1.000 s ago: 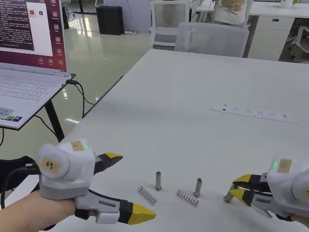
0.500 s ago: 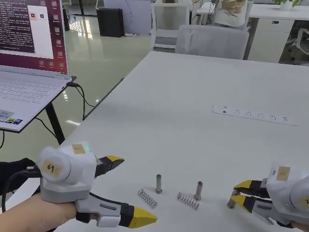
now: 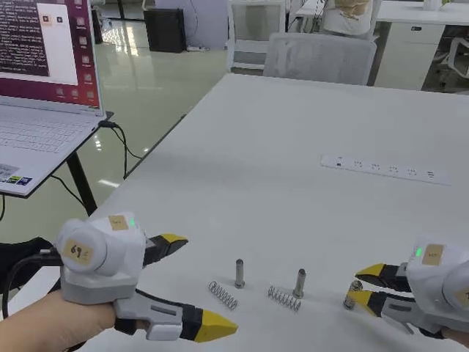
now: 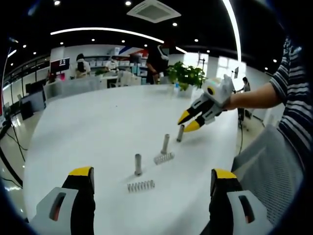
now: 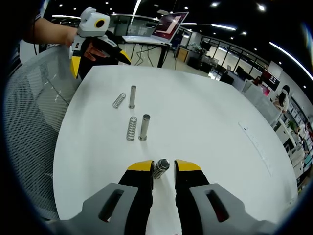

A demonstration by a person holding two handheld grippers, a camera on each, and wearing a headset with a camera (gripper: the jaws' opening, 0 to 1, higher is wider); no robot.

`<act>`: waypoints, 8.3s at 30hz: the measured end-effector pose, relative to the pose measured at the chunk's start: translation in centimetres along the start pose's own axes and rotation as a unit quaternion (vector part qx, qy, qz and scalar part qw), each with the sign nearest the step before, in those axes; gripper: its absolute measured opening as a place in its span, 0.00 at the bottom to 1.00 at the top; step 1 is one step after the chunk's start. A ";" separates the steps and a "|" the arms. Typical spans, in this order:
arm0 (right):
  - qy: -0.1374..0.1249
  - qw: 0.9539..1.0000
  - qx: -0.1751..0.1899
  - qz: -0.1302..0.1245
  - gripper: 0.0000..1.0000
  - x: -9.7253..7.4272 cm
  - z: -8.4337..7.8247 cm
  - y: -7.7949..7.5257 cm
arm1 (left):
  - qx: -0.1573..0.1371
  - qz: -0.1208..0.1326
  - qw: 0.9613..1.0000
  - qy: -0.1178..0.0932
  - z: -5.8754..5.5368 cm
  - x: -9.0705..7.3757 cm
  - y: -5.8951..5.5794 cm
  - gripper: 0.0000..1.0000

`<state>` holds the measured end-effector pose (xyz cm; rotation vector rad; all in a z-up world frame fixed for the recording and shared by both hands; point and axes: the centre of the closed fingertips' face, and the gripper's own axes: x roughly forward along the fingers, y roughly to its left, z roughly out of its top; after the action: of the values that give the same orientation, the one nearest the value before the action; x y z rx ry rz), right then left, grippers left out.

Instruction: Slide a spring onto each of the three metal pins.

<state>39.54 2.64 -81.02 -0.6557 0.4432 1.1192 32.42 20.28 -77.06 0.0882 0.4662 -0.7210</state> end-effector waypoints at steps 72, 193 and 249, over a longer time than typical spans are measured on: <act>-0.071 0.991 0.094 0.061 0.12 1.8 4.0 6.0 | -0.007 0.000 1.000 0.015 -0.8 -0.2 -0.3 0.95; -0.053 0.985 -0.084 0.145 0.08 -1.5 5.0 9.7 | 0.031 -0.158 0.986 0.036 0.4 4.6 -8.7 0.37; -0.076 0.981 -0.076 0.164 0.08 -3.1 5.5 10.3 | 0.077 -0.223 0.972 0.006 1.7 6.1 -11.8 0.02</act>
<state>28.86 7.20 -77.74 -0.6389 0.3438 1.5178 29.38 7.26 -77.28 0.1353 0.4446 -1.1987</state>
